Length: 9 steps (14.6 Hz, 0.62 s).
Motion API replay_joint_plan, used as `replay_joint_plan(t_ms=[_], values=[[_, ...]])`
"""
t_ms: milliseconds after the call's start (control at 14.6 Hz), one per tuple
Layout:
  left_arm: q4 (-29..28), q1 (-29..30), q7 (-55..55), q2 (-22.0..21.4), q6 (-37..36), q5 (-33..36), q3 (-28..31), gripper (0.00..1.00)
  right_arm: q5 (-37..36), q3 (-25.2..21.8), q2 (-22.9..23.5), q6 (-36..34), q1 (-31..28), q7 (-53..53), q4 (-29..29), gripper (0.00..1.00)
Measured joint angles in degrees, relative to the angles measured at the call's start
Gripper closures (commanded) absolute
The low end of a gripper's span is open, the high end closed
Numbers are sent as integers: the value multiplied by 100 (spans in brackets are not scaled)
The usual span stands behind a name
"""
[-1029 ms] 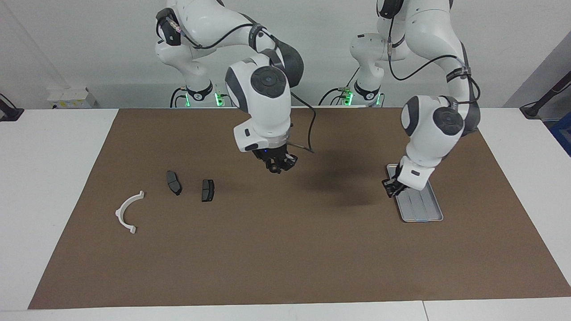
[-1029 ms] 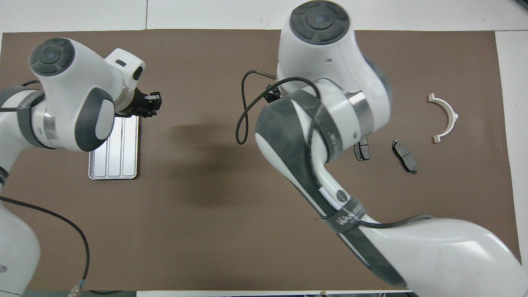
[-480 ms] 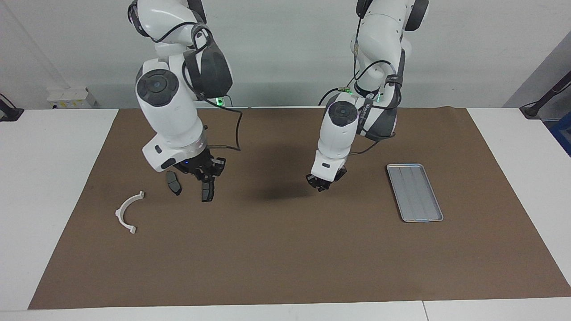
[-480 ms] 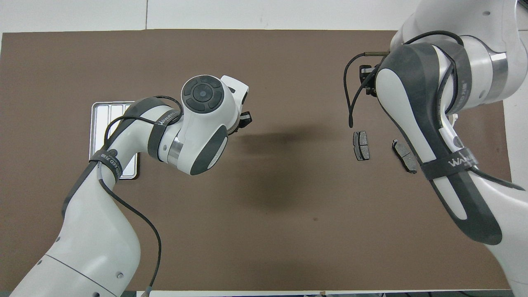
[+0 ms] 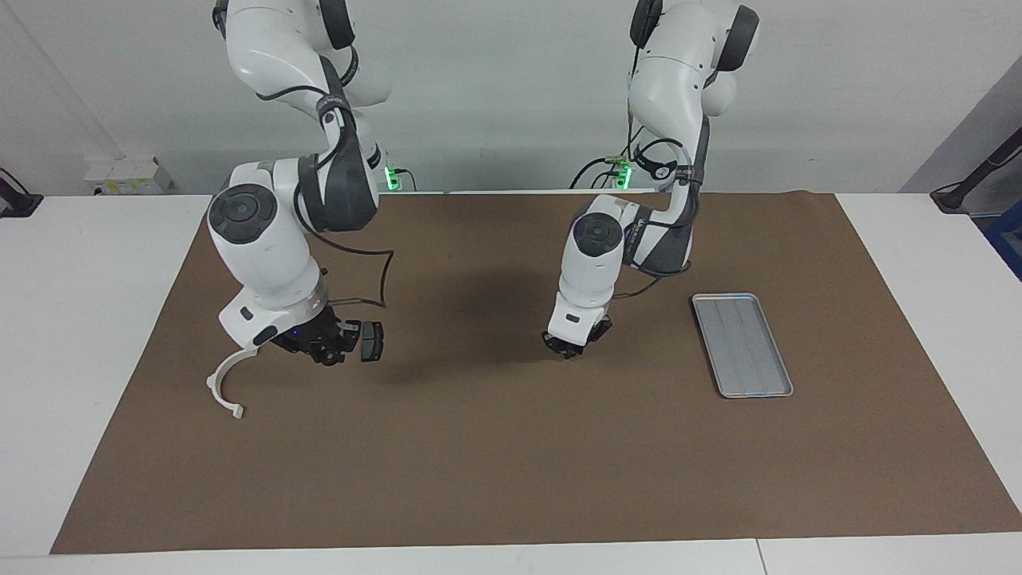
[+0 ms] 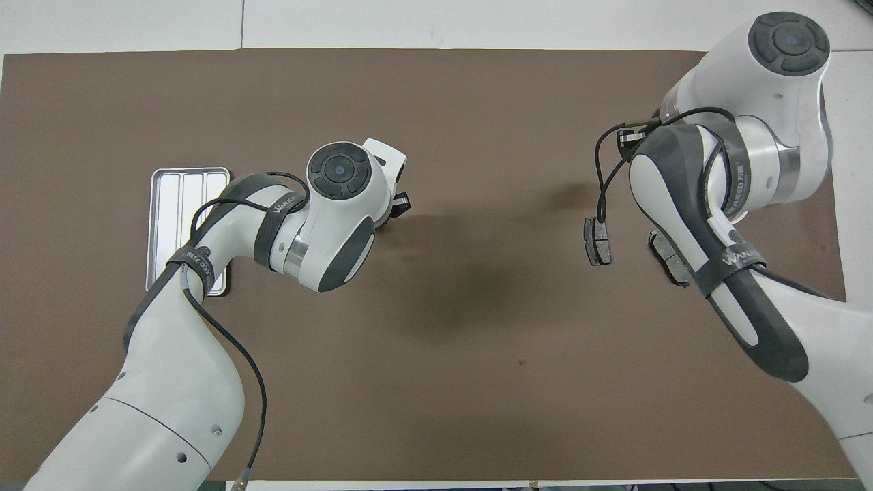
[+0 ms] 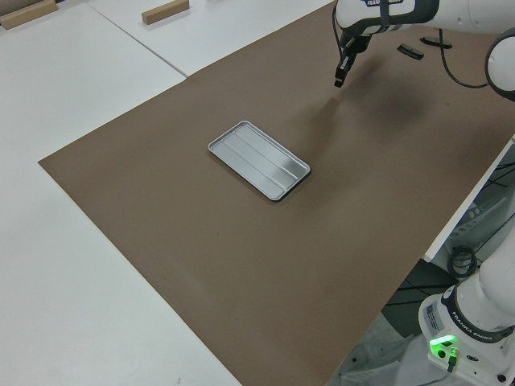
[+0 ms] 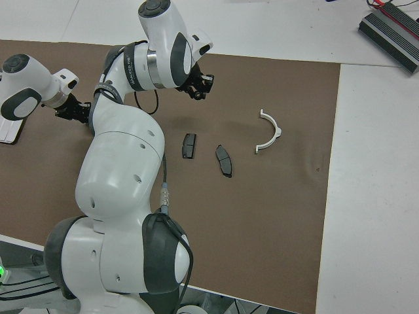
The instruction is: Place bearing gear from tray to pile
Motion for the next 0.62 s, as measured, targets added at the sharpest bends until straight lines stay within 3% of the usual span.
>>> replay_joint_plan(t_ms=[206,274,412,617], values=[[-127,0,0,-2,114,40,11,91,-70,0,69,675,-135,-147,-401,100],[-147,0,0,-13,137,45,11,83,-70,-2,144,860,-197,-214,-461,100],[-152,0,0,-16,143,47,11,0,-70,-2,337,1160,-298,-277,-511,100],[-85,5,-1,-23,66,55,110,0,-70,0,628,1502,-330,-282,-516,100]])
